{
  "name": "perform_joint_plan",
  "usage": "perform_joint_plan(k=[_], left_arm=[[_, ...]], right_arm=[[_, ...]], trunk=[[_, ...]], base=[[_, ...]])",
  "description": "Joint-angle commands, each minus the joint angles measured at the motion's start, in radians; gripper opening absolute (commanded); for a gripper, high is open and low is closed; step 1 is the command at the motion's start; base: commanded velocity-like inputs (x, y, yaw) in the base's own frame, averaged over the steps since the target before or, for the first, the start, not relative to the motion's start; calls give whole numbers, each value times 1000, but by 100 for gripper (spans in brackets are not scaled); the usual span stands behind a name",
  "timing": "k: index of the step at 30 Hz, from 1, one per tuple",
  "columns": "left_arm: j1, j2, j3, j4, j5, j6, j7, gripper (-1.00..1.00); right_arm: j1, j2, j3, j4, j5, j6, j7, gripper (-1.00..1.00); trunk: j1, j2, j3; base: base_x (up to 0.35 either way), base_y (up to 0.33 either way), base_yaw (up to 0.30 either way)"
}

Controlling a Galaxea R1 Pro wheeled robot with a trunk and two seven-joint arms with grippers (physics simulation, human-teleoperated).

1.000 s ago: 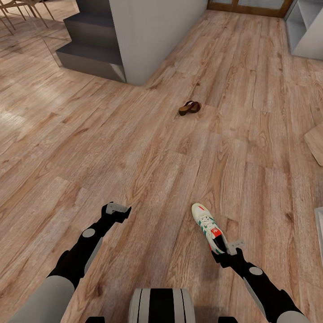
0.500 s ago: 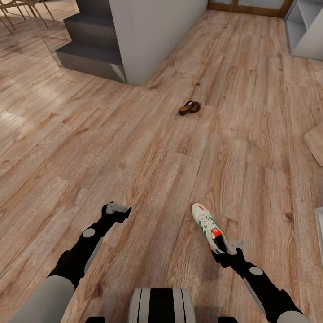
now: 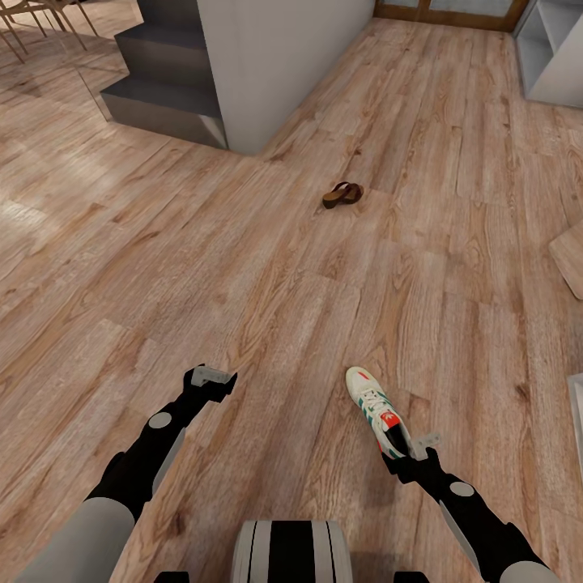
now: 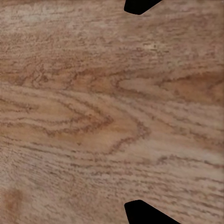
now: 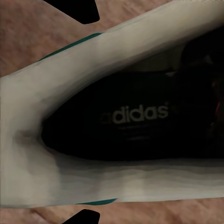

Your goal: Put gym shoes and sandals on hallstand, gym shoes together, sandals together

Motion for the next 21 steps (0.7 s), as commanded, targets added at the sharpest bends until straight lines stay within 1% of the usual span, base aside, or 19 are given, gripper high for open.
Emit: perform_joint_plan(k=[1,21], left_arm=[[0,0,-1,0,-4,-4,-1,100],[0,-1,-1,0,-4,-4,-3,100]], right_arm=[[0,-1,2,0,6,-2,1,100],[0,-1,3,0,6,-2,1,100]], trunk=[[0,0,0],[0,0,0]], base=[[0,0,0],[0,0,0]])
